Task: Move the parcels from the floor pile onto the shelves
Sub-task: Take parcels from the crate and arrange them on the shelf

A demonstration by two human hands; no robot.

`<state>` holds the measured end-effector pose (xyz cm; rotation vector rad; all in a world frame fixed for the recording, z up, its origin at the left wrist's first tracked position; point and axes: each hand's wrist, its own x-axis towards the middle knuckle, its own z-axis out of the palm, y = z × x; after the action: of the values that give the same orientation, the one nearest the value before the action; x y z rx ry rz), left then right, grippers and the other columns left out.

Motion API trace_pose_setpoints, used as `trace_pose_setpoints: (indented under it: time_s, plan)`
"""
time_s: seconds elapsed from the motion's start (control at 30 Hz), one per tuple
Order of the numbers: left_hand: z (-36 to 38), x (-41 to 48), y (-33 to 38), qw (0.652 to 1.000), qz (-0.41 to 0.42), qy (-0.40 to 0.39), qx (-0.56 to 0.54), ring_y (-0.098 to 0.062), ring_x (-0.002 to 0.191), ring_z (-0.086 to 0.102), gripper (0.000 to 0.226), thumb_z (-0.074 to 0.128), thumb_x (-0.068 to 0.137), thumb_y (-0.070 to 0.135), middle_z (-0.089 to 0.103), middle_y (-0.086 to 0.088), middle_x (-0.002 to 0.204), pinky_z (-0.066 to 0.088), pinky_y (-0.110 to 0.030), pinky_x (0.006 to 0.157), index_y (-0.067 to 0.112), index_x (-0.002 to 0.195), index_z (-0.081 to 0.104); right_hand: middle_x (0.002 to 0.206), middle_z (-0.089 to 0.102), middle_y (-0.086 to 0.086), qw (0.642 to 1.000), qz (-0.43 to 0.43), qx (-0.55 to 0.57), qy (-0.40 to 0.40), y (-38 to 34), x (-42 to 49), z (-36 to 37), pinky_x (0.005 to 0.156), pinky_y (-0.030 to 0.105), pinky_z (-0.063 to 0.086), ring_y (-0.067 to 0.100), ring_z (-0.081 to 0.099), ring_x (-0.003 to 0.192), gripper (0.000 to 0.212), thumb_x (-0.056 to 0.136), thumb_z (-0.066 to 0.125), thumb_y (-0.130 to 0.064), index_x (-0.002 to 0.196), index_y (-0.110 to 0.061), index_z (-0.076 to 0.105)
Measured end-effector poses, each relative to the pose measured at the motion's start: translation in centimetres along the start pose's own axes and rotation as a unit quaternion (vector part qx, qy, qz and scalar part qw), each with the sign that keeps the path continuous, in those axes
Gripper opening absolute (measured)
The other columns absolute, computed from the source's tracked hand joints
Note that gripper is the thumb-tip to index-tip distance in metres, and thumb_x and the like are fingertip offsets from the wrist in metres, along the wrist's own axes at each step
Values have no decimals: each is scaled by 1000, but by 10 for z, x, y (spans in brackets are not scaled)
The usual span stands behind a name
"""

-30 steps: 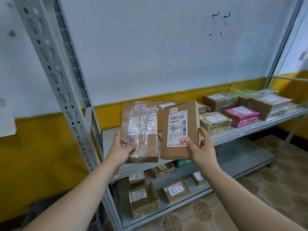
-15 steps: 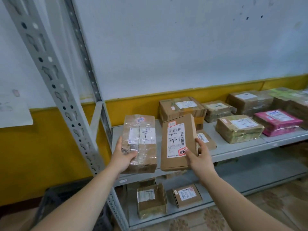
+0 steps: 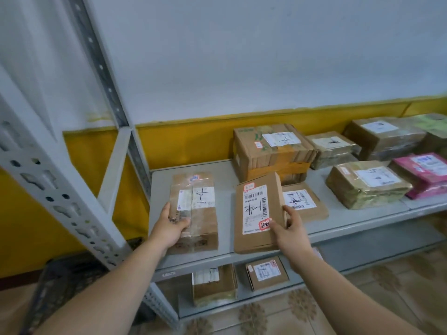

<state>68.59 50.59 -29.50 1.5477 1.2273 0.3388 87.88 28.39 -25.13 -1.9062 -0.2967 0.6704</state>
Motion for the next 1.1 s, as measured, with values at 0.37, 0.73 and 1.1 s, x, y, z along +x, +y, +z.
trace_pose_setpoints:
  time_s: [0.37,0.73,1.1]
  plan:
    - [56,-37,36,893,-8,82,442,-36,147,-1,101,31,73,89,3,-6,162,5,-68,110,31,153,10,138,50,12,991,0,-123,-50,11,60,1,92,41,48,32,55,114,57,99,53,-27,150,-31,27]
    - [54,-28,43,875,-42,49,480,-37,147,-8,105,46,73,83,-7,-4,162,6,-65,113,33,153,1,147,35,11,928,-80,-354,-90,10,99,-11,110,51,34,31,36,132,68,96,49,-34,154,-29,14]
    - [5,31,60,846,33,-61,529,-25,149,-10,100,66,76,59,-7,11,162,-1,-52,117,42,153,4,151,33,11,867,-102,-471,-122,-1,118,10,108,52,34,34,35,137,75,91,44,-63,151,-31,12]
